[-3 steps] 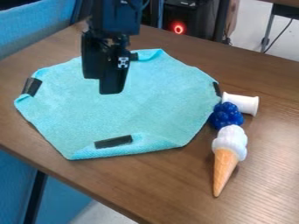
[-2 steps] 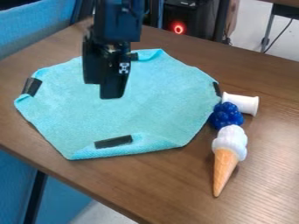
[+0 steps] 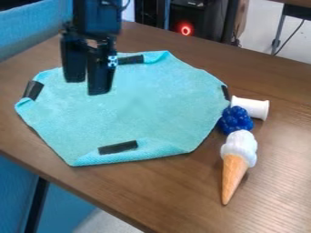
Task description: Fold the cloth from the bottom left to the top right
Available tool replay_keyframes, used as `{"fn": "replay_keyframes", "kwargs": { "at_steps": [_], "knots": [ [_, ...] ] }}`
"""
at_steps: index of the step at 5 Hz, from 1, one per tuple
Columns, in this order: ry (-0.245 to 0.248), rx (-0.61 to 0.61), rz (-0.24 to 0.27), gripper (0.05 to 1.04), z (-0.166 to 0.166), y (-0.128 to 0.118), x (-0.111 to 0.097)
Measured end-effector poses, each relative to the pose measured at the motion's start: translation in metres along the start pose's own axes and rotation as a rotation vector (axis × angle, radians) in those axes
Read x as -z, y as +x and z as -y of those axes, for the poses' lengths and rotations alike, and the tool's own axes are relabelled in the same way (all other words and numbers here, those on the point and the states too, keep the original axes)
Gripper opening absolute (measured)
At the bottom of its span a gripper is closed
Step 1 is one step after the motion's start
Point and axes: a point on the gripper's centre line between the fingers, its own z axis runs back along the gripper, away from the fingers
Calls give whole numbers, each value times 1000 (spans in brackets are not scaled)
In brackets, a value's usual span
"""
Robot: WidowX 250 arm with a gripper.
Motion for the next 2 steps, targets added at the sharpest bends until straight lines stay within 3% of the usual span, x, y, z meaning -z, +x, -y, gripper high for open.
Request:
{"fn": "replay_keyframes", "kwargs": {
  "at_steps": [1, 2],
  "knots": [
    [1, -5, 12, 1001, 0, 2, 0],
    [-2, -243, 144, 1001, -52, -11, -3]
  ]
}}
